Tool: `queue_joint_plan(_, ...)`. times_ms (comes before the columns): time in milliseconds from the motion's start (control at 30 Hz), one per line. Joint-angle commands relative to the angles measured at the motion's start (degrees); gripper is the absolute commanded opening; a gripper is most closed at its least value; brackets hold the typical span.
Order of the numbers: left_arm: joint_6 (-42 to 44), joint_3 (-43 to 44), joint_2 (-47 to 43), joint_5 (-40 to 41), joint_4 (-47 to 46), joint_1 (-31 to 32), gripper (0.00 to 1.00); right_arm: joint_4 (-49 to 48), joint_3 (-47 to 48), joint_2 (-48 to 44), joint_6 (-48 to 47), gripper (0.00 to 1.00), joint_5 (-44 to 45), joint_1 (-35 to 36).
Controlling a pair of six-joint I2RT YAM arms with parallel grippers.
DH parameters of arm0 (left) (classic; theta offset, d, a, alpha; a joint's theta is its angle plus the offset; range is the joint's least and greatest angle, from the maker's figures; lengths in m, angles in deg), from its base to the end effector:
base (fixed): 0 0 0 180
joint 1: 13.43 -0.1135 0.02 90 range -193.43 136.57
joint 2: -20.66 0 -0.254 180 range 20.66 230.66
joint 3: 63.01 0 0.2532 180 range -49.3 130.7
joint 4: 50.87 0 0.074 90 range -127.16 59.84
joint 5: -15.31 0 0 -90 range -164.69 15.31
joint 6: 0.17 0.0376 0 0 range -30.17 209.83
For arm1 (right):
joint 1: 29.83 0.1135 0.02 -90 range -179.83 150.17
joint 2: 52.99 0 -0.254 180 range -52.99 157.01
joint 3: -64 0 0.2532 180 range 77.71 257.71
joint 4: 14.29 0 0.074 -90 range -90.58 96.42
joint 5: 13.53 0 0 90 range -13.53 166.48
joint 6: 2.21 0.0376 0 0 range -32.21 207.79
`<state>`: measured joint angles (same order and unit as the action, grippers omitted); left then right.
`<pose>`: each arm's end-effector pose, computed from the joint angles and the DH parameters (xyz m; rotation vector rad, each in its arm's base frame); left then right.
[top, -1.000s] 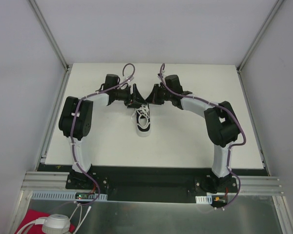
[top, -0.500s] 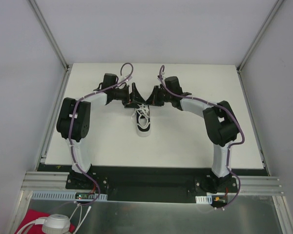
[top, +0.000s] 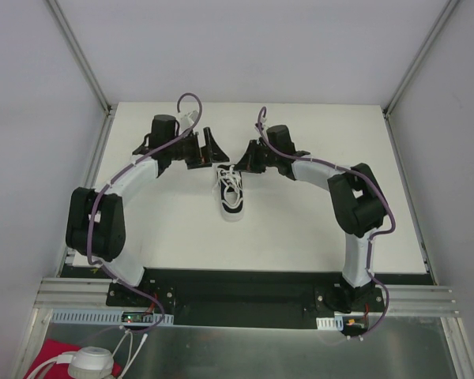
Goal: Tie the shoes
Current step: Tie the shoelace on the shoe.
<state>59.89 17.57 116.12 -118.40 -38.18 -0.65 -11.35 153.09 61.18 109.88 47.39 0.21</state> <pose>0.3634 -0.1091 0.2545 0.1890 2.1261 -1.2325 0.3784 0.2399 0.1877 -0.4823 2.1178 1.0664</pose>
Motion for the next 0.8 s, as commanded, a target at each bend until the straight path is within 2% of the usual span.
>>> queue_joint_plan(0, 2.9, -6.0, -6.2, 6.6, 2.9, 4.9, 0.99, -2.5, -0.1, -0.5, 0.7, 0.01, -1.2, 0.4)
queue_joint_plan(200, 2.9, -6.7, -7.2, 14.0, 4.3, 11.1, 0.98, -2.9, 0.0, 0.1, 1.0, 0.01, -1.4, 0.4)
queue_joint_plan(400, 3.0, -5.9, -5.1, 17.2, 5.6, 13.1, 0.77, -3.0, 0.0, -0.3, 1.1, 0.01, -1.4, 0.3)
queue_joint_plan(667, 4.7, -0.9, -2.6, 23.4, 9.9, 15.7, 0.69, -2.9, 0.1, 0.1, 1.2, 0.01, -1.5, 0.4)
queue_joint_plan(767, 5.8, 0.4, -1.5, 25.7, 11.6, 17.0, 0.58, -3.0, 0.2, 0.2, 1.2, 0.01, -1.6, 0.4)
